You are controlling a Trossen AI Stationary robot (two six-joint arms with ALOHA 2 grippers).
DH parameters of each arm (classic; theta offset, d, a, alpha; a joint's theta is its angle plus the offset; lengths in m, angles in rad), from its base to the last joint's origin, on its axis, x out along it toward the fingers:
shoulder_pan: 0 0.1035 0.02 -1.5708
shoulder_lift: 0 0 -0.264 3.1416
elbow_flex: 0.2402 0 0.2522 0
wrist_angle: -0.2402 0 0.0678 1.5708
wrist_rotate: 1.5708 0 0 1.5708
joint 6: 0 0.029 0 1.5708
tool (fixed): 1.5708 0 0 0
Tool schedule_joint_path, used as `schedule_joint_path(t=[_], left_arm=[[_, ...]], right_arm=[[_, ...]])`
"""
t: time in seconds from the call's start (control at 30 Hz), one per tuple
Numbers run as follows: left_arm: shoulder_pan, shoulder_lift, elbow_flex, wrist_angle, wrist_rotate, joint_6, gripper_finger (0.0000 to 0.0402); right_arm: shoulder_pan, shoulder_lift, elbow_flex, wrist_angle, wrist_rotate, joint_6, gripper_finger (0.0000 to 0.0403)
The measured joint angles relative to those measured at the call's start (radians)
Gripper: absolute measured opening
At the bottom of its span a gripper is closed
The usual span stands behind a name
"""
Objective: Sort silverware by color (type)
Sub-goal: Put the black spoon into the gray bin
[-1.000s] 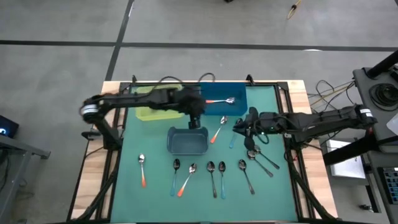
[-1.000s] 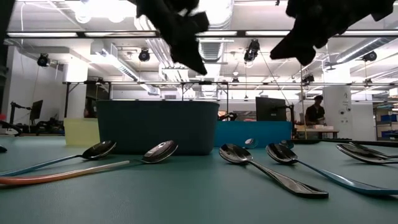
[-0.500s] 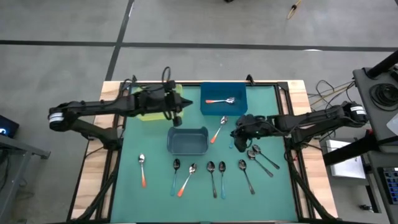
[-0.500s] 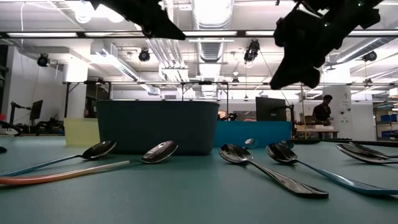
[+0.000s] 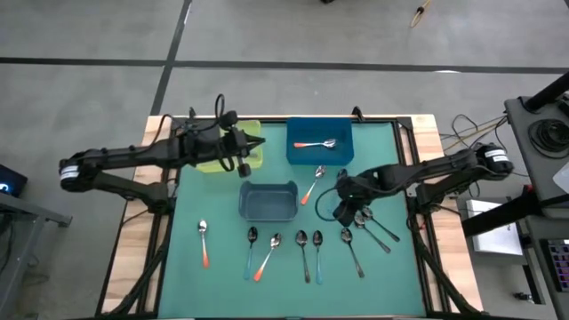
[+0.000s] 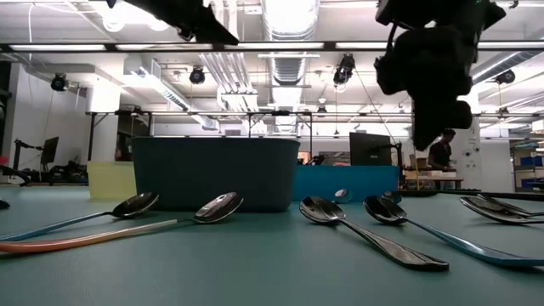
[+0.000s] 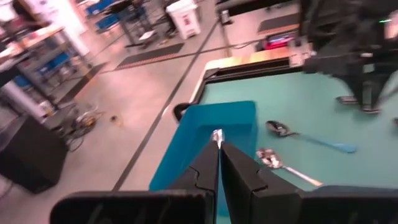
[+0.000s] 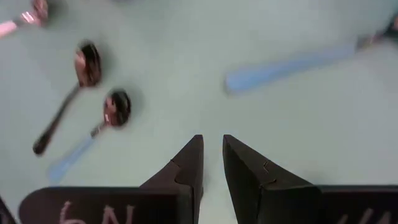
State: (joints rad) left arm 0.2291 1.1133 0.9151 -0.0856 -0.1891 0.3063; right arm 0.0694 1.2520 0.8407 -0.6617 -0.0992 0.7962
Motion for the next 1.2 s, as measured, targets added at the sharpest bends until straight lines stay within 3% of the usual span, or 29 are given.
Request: schedule_joint_path(t=[0.2,0.53,0.77,1.2], left_arm=[[0.000,-0.051,-0.082,0.045,-0.022,-0.018,0.0000],[0.001,-0.120,-0.166,0.112,-0.038,-0.025,0.0000],[0.002,-0.134,-0.167,0.117,-0.040,0.006,0.0000],[0.002,-0.134,-0.174,0.111,-0.040,0.017,0.0000]], right_arm=[[0.058,0.021,0.005,-0.085,-0.122,0.110,0.0052],[0.206,0.022,-0.018,-0.154,-0.129,0.281,0.0052],[0.234,0.032,-0.057,-0.174,-0.126,0.444,0.0052],[0.234,0.150,-0.059,-0.203,-0.099,0.355,0.0104]])
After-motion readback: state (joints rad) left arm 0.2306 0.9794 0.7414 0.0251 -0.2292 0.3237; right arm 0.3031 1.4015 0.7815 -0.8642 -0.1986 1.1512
